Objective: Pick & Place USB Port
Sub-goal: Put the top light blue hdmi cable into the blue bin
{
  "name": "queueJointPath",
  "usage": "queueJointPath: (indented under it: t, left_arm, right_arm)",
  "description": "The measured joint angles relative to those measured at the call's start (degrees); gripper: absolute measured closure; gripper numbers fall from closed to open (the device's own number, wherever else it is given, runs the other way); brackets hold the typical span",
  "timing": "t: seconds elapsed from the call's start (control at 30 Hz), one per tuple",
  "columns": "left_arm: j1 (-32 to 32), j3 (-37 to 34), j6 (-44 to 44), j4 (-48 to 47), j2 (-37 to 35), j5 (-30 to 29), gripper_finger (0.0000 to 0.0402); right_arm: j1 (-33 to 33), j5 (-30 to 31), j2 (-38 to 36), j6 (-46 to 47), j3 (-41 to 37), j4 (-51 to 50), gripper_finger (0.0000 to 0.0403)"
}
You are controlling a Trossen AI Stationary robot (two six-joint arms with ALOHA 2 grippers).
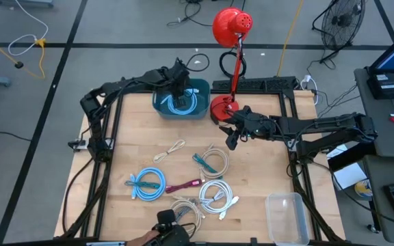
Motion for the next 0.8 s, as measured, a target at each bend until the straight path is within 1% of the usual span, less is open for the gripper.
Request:
queueJointPath:
  t: [0.13, 0.23, 0.67, 0.8]
  left_arm:
    - [-0.46, 0.00, -0.22, 1.72, 0.44, 0.13, 0.0363]
    - [-0.86, 0.00, -0.60, 3.39, 1.26, 1.47, 0.0363]
    - [-1.11, 0.00, -0.30, 4.74, 6.74, 1.77, 0.0363]
    - [-1.27, 0.00, -0.26, 6.59, 6.75, 2.80, 0.0363]
  right_arm:
    - [0.02, 0.00, 0.00, 0.08, 0.00, 0.34, 0.0248]
    - [0.02, 0.01, 0.00, 0.13, 0.00, 0.61, 0.0248]
    - [0.02, 0.00, 0.00, 0.13, 0.00, 0.59, 0.0248]
    - [0.02, 0.00, 0.00, 0.13, 0.00, 0.61, 0.0248]
